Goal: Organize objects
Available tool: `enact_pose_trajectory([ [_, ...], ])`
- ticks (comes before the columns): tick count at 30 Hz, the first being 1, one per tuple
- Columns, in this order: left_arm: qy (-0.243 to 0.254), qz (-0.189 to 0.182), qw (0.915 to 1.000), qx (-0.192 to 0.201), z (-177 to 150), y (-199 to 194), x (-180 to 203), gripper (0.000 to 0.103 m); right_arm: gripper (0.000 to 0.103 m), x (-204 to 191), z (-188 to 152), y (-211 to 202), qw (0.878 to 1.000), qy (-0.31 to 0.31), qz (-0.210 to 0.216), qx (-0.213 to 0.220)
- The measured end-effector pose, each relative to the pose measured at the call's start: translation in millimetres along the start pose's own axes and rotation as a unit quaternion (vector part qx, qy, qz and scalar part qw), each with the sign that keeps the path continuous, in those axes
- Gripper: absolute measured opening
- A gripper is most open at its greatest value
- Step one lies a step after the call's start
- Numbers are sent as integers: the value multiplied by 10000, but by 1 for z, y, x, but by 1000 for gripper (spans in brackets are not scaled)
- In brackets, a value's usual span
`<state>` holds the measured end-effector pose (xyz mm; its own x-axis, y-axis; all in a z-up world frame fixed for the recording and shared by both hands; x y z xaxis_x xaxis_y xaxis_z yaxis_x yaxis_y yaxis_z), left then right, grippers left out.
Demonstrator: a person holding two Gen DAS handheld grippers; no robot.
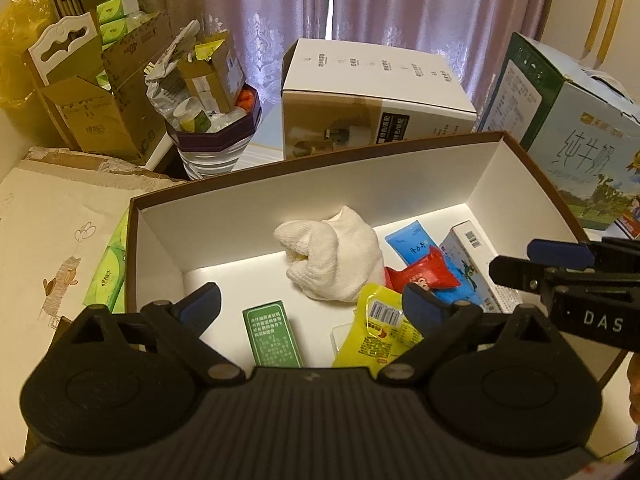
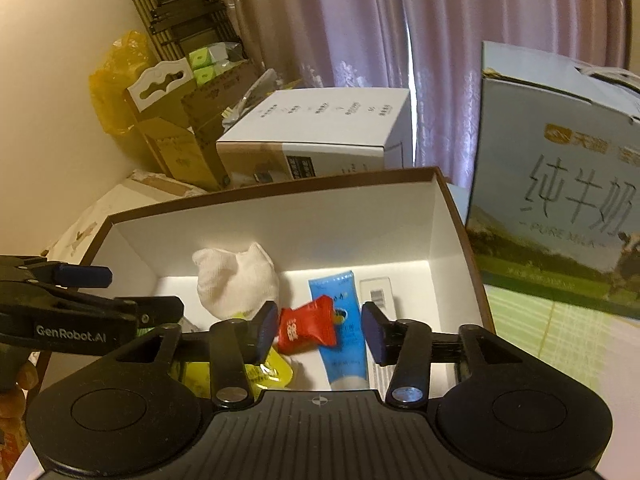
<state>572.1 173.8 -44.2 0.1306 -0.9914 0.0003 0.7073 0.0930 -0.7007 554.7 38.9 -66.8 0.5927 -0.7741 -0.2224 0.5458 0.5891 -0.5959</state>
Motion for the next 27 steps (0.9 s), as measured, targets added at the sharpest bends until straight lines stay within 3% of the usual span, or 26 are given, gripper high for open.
enact_pose_trajectory([
  [6, -131, -10, 9999, 21, -7, -18, -1, 96, 63, -1, -9, -19, 9999, 129, 16, 58],
  [11, -173, -11, 9998, 121, -16, -41, -3, 97, 69, -9, -17, -43, 9998, 176, 50, 126],
  [16, -83, -20, 9994, 328, -25, -72, -1, 102, 72, -19, -26, -73, 9994, 225, 19, 260],
  [27, -15, -279, 9976, 637, -57, -146, 9, 102, 74, -43, -52, -143, 9980, 356, -237, 455],
])
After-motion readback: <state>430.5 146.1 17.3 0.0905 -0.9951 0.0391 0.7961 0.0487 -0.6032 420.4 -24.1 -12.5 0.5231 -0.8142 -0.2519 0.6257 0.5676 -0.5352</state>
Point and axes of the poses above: each gripper's, at about its wrist camera, not at the fingertips, and y roughly the way its jaws point, x to its right, z to its top, the point moved 3 cm from there along y, roughly the way its jaws point, and after that the axes turned 9 degrees about x, right-handed, at the moved point
